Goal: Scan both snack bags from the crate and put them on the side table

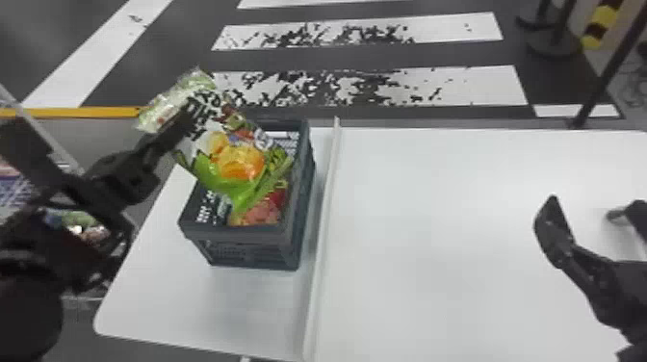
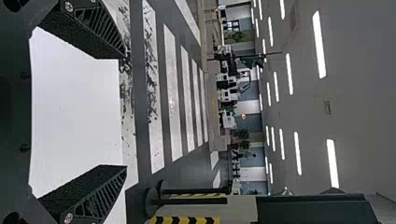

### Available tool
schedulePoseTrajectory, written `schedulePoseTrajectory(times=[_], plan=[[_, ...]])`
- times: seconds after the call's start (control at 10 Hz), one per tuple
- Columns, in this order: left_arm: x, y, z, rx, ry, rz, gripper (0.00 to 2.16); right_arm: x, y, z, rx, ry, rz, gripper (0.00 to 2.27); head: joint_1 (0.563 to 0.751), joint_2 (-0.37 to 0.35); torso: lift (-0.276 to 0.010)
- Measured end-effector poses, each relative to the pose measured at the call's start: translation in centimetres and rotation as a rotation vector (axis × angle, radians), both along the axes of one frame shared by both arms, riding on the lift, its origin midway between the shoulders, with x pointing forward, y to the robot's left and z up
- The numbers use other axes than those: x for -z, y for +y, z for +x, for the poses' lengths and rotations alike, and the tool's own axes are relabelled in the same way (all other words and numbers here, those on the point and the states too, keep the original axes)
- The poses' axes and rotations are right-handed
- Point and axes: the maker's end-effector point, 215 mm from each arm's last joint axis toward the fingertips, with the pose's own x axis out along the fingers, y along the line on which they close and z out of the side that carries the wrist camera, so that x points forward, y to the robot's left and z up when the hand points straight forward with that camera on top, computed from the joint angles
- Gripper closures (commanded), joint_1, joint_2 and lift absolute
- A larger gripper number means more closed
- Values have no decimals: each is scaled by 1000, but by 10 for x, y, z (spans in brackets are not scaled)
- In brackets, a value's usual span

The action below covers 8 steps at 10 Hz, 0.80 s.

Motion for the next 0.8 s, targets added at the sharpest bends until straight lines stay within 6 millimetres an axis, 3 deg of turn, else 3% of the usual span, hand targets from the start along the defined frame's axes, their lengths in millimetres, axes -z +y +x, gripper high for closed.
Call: schedulePoseTrajectory(times=[0.2, 0.3, 0.4, 0.6, 0.8], plan=[[-31, -34, -23, 81, -25, -2, 2142, -1, 0, 0, 0, -1, 0, 83, 695, 109, -87], [-37, -55, -32, 135, -32, -34, 2142, -1, 0, 1, 1, -3, 0, 83, 695, 78, -87], [-30, -88, -35, 206, -25, -79, 2142, -1, 0, 2, 3, -4, 0, 83, 695, 33, -87], [7, -169, -25, 322, -27, -147, 2142, -2, -1, 2, 4, -6, 0, 83, 695, -53, -87], [50, -258, -11, 436, -21, -193, 2142, -3, -4, 0, 8, -7, -3, 83, 695, -186, -87]])
